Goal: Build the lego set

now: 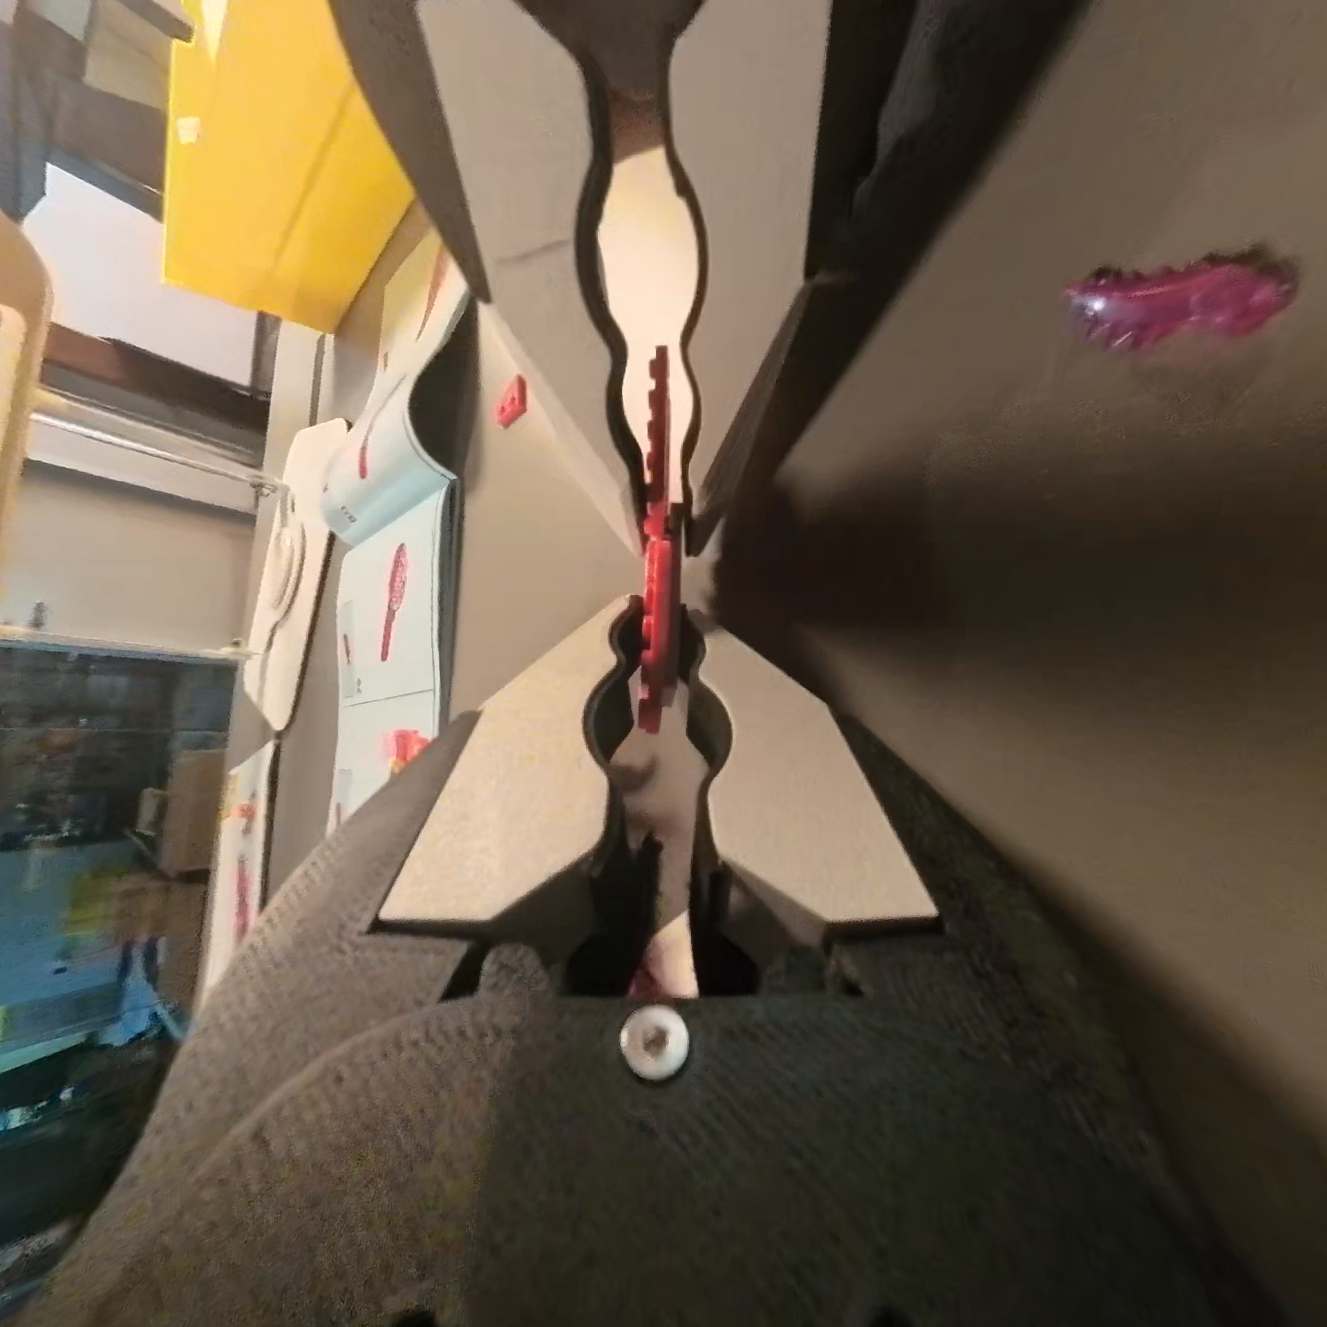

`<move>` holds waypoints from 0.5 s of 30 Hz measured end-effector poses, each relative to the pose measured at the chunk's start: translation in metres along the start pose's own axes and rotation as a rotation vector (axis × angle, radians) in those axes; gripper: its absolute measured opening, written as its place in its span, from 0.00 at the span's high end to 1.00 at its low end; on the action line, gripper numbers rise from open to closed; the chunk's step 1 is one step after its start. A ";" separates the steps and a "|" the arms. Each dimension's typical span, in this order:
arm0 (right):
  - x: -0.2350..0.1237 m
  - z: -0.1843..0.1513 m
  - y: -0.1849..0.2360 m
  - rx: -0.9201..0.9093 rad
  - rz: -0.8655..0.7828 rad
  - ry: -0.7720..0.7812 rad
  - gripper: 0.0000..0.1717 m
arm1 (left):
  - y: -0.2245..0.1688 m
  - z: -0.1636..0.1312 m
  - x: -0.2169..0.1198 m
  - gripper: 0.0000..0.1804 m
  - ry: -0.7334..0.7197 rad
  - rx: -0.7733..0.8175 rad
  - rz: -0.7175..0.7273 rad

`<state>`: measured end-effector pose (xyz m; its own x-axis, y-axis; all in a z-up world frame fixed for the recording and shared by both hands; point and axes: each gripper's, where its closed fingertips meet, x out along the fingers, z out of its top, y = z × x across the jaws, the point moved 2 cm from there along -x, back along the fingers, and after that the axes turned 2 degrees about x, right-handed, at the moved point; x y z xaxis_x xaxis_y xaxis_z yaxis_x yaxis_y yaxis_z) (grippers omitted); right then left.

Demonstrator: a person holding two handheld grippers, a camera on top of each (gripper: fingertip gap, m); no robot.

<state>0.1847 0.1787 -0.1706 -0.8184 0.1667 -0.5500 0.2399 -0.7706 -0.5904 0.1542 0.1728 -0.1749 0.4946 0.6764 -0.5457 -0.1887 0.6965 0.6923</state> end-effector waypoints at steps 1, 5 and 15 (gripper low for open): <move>0.000 0.001 0.000 -0.016 -0.018 -0.018 0.96 | 0.001 0.000 -0.001 0.96 -0.016 -0.017 -0.010; -0.009 0.013 -0.005 -0.072 -0.093 -0.113 0.96 | 0.006 0.008 -0.011 0.96 -0.128 -0.055 -0.026; -0.027 0.039 0.001 -0.128 -0.117 -0.296 0.96 | 0.006 0.026 -0.034 0.97 -0.337 -0.006 -0.065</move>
<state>0.1868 0.1493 -0.1330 -0.9558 0.0491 -0.2900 0.1838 -0.6701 -0.7192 0.1584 0.1479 -0.1398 0.7578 0.5145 -0.4013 -0.1523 0.7375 0.6580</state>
